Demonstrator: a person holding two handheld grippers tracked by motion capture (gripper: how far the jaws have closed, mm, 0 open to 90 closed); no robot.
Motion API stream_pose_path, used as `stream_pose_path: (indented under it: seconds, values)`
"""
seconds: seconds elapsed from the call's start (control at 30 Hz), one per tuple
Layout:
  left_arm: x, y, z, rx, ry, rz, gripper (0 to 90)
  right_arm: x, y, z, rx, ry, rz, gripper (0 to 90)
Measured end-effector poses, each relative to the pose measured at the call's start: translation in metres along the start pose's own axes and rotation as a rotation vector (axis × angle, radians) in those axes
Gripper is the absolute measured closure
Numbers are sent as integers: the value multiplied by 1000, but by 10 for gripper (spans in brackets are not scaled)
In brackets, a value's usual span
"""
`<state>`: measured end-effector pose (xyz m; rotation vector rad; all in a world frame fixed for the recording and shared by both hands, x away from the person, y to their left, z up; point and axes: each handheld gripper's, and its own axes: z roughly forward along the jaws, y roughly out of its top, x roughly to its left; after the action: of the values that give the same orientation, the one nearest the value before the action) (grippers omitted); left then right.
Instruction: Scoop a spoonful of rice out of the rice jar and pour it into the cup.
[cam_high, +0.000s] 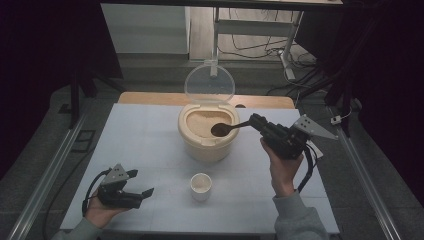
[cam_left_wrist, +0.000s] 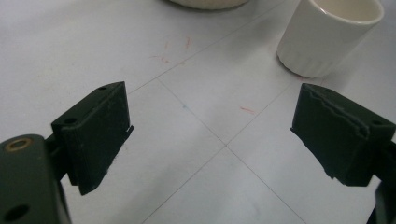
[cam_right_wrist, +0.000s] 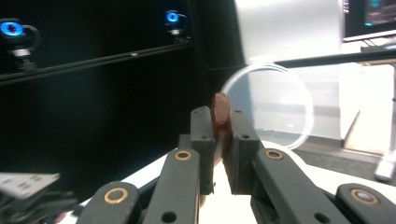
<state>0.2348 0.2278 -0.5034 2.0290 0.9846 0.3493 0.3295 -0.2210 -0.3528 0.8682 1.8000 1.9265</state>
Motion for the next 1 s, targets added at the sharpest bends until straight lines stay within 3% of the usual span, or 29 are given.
stream_pose_path:
  seconds: [0.17,0.57,0.8,1.0]
  values:
    - [1,-1,1,6,-2,-2,114,-9,2,17,20,-56,5,829]
    - [0,-1,2,17,-6,2,113,-9,1,46,89,-189,-130,829]
    - [-1,-1,4,21,-6,2,114,-3,-4,59,158,-249,-258,829]
    - [-1,-2,5,26,-7,2,114,1,-14,71,213,-249,-297,828]
